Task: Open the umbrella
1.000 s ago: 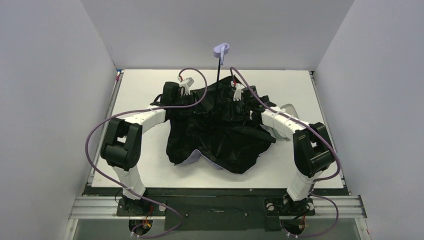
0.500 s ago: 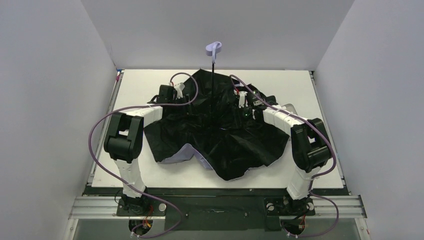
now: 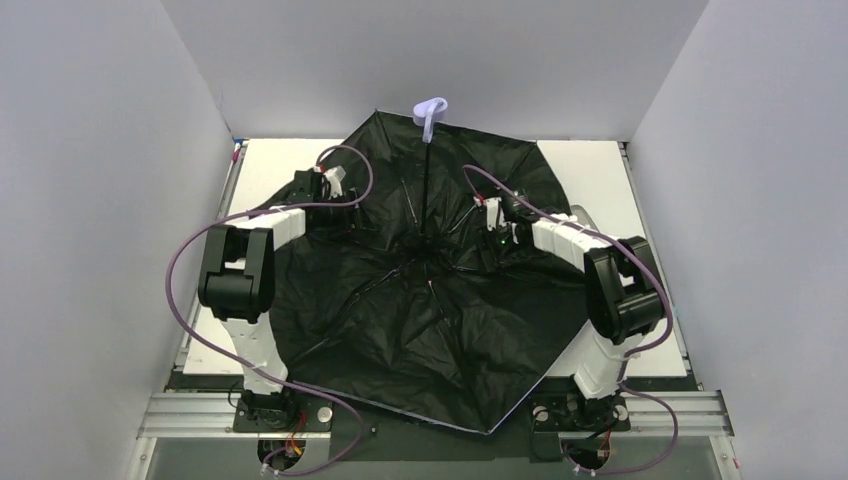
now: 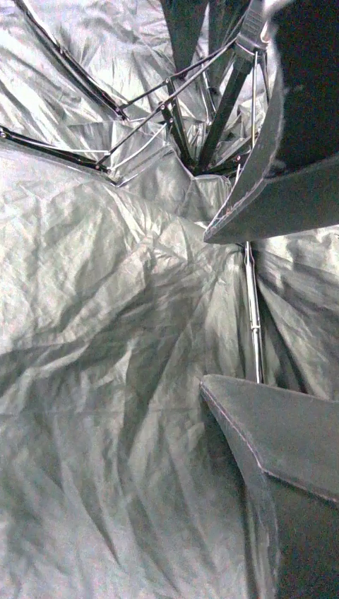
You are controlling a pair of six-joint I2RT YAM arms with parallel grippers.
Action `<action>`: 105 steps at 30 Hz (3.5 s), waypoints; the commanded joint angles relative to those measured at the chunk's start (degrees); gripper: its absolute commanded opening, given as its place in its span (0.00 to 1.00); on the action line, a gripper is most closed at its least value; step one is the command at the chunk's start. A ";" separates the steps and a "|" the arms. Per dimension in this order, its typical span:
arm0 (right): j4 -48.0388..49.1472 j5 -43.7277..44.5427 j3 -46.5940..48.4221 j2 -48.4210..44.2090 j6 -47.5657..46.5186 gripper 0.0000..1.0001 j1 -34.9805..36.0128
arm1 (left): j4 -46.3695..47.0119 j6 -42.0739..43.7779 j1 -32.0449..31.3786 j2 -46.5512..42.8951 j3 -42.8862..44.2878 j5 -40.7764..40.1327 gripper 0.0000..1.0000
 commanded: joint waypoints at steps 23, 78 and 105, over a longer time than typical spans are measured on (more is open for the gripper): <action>7.85 -10.22 -6.05 -14.40 4.22 0.47 3.90 | 10.47 -6.56 -0.22 -23.82 -24.00 9.37 0.56; 56.31 -1.63 -6.90 0.09 -0.48 0.26 14.50 | 10.43 13.87 -2.71 -37.52 3.35 6.80 0.97; 38.75 2.47 -3.11 10.50 3.52 0.08 15.33 | 10.34 9.22 3.90 -39.27 2.02 6.18 0.97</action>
